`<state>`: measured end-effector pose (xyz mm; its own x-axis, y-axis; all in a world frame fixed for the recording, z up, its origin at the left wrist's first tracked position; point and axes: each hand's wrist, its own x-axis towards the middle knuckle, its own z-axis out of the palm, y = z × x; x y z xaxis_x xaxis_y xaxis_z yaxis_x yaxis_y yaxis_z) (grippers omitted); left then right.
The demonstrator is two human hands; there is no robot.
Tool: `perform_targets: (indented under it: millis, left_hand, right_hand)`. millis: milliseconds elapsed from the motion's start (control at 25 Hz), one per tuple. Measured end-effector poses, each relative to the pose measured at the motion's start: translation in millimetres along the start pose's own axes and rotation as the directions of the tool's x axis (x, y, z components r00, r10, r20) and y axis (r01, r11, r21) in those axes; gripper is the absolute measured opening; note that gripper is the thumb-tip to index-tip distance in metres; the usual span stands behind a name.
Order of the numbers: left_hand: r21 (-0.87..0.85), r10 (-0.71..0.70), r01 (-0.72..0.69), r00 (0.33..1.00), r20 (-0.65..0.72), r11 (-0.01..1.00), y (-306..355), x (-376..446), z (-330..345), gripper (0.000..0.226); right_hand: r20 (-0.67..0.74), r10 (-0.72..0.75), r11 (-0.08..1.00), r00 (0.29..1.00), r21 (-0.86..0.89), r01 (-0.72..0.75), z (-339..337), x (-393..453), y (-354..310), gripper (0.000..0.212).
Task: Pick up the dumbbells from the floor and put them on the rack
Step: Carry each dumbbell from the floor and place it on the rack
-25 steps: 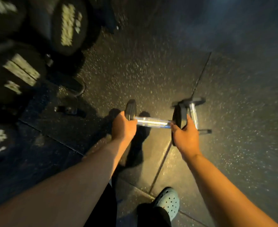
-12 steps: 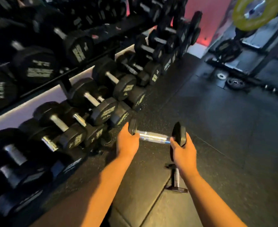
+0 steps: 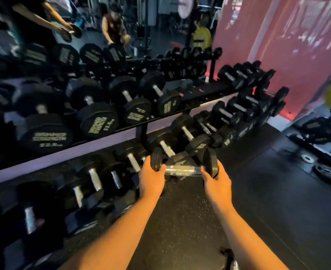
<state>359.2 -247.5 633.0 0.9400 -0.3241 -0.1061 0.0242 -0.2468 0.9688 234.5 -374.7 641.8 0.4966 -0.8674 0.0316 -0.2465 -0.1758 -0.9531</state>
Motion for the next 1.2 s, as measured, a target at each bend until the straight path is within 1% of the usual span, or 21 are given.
perform_targets:
  millis: [120, 200, 320, 400, 480, 560, 640, 720, 800, 880, 920, 960, 1040, 1080, 1200]
  left_hand:
    - [-0.042, -0.025, 0.02, 0.991, -0.128, 0.999, -2, 15, -76, 0.037]
    - [-0.072, -0.039, 0.022, 0.969, -0.245, 0.997, -1, 27, -139, 0.033]
    - [-0.154, -0.074, 0.015, 0.922, -0.381, 0.988, 2, 40, -235, 0.035]
    - [-0.152, -0.067, -0.004, 0.886, -0.458, 0.988, 3, 46, -293, 0.034]
    - [-0.146, -0.067, -0.015, 0.835, -0.546, 0.989, 1, 53, -355, 0.028]
    - [-0.149, -0.086, -0.013, 0.764, -0.639, 0.989, 2, 58, -409, 0.025]
    - [-0.159, -0.111, -0.007, 0.69, -0.715, 0.987, 1, 63, -455, 0.024]
    - [-0.175, -0.139, 0.0, 0.612, -0.779, 0.984, -4, 69, -496, 0.019]
    - [-0.195, -0.15, -0.028, 0.533, -0.833, 0.98, -8, 81, -537, 0.019]
    - [-0.201, -0.157, -0.048, 0.455, -0.876, 0.979, -15, 97, -574, 0.021]
    - [-0.204, -0.167, -0.049, 0.403, -0.9, 0.978, -18, 105, -591, 0.023]
    - [-0.212, -0.183, -0.045, 0.353, -0.917, 0.976, -20, 112, -609, 0.024]
    - [-0.229, -0.204, -0.06, 0.278, -0.939, 0.972, -19, 122, -640, 0.025]
    - [-0.236, -0.214, -0.07, 0.234, -0.948, 0.969, -19, 125, -657, 0.025]
    - [-0.24, -0.233, -0.087, 0.086, -0.969, 0.967, -22, 131, -705, 0.021]
  right_hand:
    - [0.115, -0.057, 0.998, 0.992, 0.019, 0.055, 67, -15, -38, 0.045]
    - [0.203, -0.114, 0.993, 0.972, 0.024, 0.112, 123, -26, -67, 0.044]
    - [0.317, -0.167, 0.986, 0.934, 0.027, 0.167, 212, -51, -114, 0.045]
    - [0.38, -0.216, 0.976, 0.899, 0.067, 0.206, 265, -70, -146, 0.044]
    - [0.438, -0.3, 0.953, 0.848, 0.095, 0.288, 321, -90, -178, 0.038]
    - [0.502, -0.351, 0.934, 0.791, 0.129, 0.333, 372, -110, -208, 0.033]
    - [0.562, -0.37, 0.925, 0.74, 0.144, 0.352, 422, -128, -233, 0.031]
    - [0.617, -0.388, 0.914, 0.685, 0.164, 0.371, 470, -144, -252, 0.033]
    - [0.668, -0.418, 0.899, 0.616, 0.207, 0.386, 522, -156, -271, 0.034]
    - [0.704, -0.448, 0.885, 0.551, 0.263, 0.383, 571, -167, -292, 0.039]
    - [0.727, -0.461, 0.877, 0.509, 0.286, 0.385, 597, -173, -302, 0.04]
    - [0.748, -0.47, 0.87, 0.469, 0.302, 0.391, 622, -178, -313, 0.039]
    - [0.771, -0.493, 0.852, 0.403, 0.334, 0.402, 662, -191, -333, 0.038]
    - [0.784, -0.507, 0.84, 0.359, 0.358, 0.407, 684, -199, -343, 0.038]
    - [0.81, -0.537, 0.814, 0.234, 0.424, 0.397, 741, -230, -373, 0.035]
